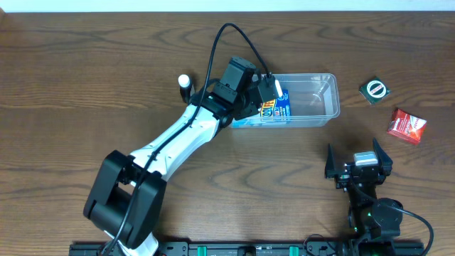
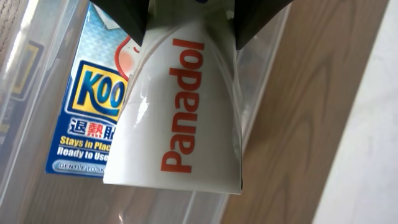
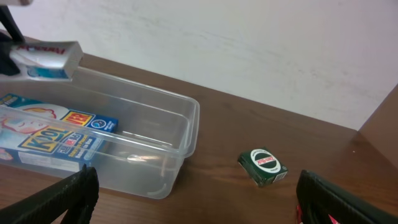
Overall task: Pack container
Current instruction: 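Lift the Panadol box and carry it over the container, then lower the Panadol box into the container and open the gripper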
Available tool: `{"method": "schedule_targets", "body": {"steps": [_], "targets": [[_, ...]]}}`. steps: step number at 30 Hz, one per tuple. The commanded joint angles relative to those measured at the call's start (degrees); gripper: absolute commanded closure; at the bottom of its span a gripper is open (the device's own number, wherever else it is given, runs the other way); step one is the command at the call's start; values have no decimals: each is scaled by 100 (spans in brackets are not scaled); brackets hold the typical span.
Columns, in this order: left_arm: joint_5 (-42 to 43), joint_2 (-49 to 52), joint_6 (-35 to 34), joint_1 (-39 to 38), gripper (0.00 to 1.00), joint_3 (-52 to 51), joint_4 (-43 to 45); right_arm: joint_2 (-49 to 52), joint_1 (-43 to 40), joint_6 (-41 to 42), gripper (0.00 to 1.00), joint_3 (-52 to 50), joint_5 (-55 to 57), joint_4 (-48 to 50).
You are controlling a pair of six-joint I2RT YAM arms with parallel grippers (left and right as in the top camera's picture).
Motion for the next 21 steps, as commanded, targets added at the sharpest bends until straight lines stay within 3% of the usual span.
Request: {"method": "schedule_targets", "body": {"steps": [1, 8, 9, 11, 12, 16, 21], "targets": [[98, 243, 129, -2, 63, 22, 4, -31, -59, -74, 1, -20, 0, -15], [96, 382, 251, -2, 63, 22, 4, -31, -59, -74, 1, -20, 0, -15], [92, 382, 251, -2, 60, 22, 2, -31, -59, -74, 1, -20, 0, -15], [63, 382, 249, -2, 32, 22, 2, -31, -59, -74, 1, -20, 0, -15], [33, 382, 249, -2, 27, 22, 2, -31, -59, -74, 1, -20, 0, -15], [-85, 380, 245, -2, 20, 22, 2, -31, -59, -74, 1, -20, 0, -15], [-96, 275, 225, -4, 20, 22, 4, -31, -59, -74, 1, -20, 0, -15]]}}
